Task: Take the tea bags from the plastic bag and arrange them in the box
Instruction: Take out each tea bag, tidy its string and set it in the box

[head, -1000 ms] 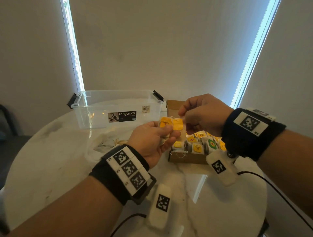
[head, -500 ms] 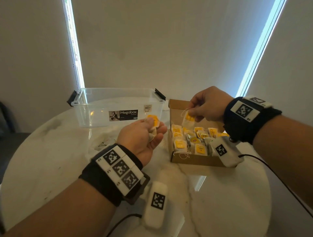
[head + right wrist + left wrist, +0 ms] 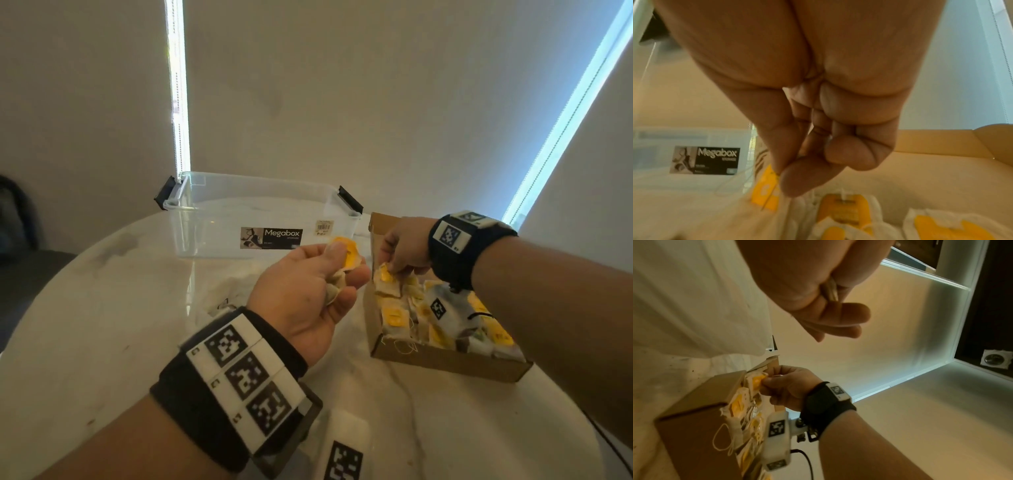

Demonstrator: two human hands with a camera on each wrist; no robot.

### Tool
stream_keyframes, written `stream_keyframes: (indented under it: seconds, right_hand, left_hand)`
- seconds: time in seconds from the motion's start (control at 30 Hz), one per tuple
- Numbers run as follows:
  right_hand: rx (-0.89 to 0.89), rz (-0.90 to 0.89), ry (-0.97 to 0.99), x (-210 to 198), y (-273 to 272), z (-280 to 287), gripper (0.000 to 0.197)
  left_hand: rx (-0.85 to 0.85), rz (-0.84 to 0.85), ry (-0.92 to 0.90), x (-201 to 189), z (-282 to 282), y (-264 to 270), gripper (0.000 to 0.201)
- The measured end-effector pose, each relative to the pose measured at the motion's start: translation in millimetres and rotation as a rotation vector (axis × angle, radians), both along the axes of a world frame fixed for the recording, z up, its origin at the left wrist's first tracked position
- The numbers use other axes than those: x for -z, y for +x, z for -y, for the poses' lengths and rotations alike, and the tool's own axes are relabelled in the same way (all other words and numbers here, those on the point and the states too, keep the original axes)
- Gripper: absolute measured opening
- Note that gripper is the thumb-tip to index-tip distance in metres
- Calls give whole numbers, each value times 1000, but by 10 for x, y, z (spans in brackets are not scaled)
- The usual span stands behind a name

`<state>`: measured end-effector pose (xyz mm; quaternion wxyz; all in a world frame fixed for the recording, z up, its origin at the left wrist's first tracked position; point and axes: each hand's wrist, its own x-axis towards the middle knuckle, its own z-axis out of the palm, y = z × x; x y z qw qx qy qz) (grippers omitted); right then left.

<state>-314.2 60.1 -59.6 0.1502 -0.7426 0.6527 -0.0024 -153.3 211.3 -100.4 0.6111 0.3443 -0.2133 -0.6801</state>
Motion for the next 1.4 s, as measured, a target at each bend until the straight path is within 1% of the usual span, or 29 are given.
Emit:
stream_keyframes:
  seconds: [0.13, 0.2, 0.3, 0.37, 0.4, 0.47, 0.5, 0.53, 0.6, 0.67, 0.73, 0.8, 0.83, 0.9, 0.93, 0.97, 1.07, 1.13, 1.27, 1.4]
  right_hand:
    - [6, -31, 23, 91, 33, 122, 5]
    - [11, -21, 29, 83, 33, 96, 11]
    - [67, 69, -32, -42, -2, -2, 8]
    - [55, 195, -105, -163, -25, -80, 9]
    - [35, 311, -102, -226, -14, -146, 12]
    - [-26, 542, 13, -315, 21, -336, 20]
    - [-65, 606, 96, -342, 36, -447, 25]
    - [-111, 622, 158, -360, 51, -556, 27]
    - [-205, 576, 175, -367, 64, -705, 23]
    - [-259, 532, 112, -366, 38, -772, 15]
    - [-253, 526, 50, -379, -16, -774, 10]
    - [-192, 533, -14, -388, -86, -736, 11]
    - [-164, 502, -60, -389, -120, -705, 11]
    - [-160, 339, -144, -383, -191, -653, 9]
    - [-175, 269, -146, -372, -222, -635, 8]
    - [-183, 249, -121, -355, -245, -618, 9]
    - [-151, 261, -70, -303, -288, -554, 16]
    - [-141, 220, -23, -273, -311, -497, 15]
    - [-138, 194, 134, -191, -312, -379, 10]
    - [-91, 132, 118, -35, -246, -196, 5]
  left_hand:
    - [19, -33, -8, 32, 41, 35, 26]
    - [16, -27, -10, 42, 56, 16, 27]
    - [7, -21, -1, 12, 69, -51, 17]
    - [-3, -25, 10, -21, 88, -91, 9]
    - [-10, -30, 10, -27, 100, -108, 8]
    - [-23, -33, -2, -35, 114, -138, 10]
    - [-25, -32, -10, -38, 112, -155, 12]
    - [-26, -26, -17, -32, 111, -175, 14]
    - [-37, -13, -23, -15, 103, -212, 17]
    - [-26, -9, -24, -12, 87, -246, 18]
    - [4, -9, -28, -26, 67, -264, 19]
    - [22, -27, -6, -38, 61, -265, 22]
    - [23, -41, 18, -39, 58, -253, 24]
    - [20, -62, 68, -33, 46, -214, 26]
    - [18, -66, 85, -31, 38, -193, 25]
    - [13, -67, 92, -27, 32, -170, 24]
    - [9, -94, 87, -38, 14, -115, 23]
    - [14, -139, 87, -41, 11, -90, 24]
    - [39, -199, 90, -27, 2, -69, 23]
    - [79, -265, 76, -30, -22, -69, 22]
